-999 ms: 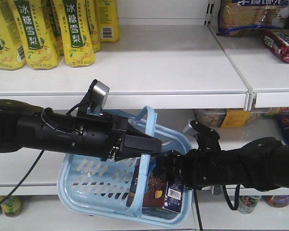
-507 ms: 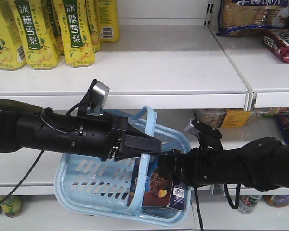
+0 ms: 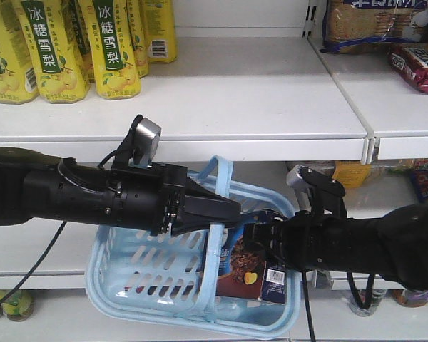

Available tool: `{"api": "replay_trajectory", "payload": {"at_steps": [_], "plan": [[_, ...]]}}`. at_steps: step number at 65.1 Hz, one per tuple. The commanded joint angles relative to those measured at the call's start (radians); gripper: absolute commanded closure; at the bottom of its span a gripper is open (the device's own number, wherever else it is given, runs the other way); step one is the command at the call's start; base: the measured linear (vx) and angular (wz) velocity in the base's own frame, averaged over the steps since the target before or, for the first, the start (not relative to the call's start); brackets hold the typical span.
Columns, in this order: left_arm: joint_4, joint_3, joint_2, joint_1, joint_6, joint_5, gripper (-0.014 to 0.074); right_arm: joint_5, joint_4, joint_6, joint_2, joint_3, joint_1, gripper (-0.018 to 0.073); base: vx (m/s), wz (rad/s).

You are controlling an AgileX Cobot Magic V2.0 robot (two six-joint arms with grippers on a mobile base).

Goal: Left arm holds basket, right arm returns cookies
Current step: 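Lift the Chocofello box out of the basket with the right gripper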

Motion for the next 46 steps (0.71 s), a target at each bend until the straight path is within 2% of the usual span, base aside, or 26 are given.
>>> {"api": "replay_trajectory", "payload": {"at_steps": [1, 15, 25, 41, 46], "plan": [[-0.16, -0.034, -0.033, 0.012, -0.001, -0.013, 0.0602, 0.013, 0.011, -0.002, -0.095, 0.007, -0.008, 0.0459, 0.0, 0.0], [-0.16, -0.034, -0.033, 0.012, -0.001, -0.013, 0.0602, 0.018, -0.047, 0.008, -0.24, 0.051, -0.008, 0.0459, 0.0, 0.0], [-0.16, -0.034, -0.033, 0.012, -0.001, -0.013, 0.0602, 0.05, -0.178, 0.108, -0.33, 0.051, -0.023, 0.0459, 0.0, 0.0], [-0.16, -0.034, -0.033, 0.012, -0.001, -0.013, 0.0602, 0.137, -0.462, 0.317, -0.48, 0.051, -0.063, 0.0459, 0.0, 0.0], [-0.16, -0.034, -0.033, 0.012, -0.001, -0.013, 0.0602, 0.157, -0.505, 0.349, -0.534, 0.051, -0.072, 0.0459, 0.0, 0.0]]}}
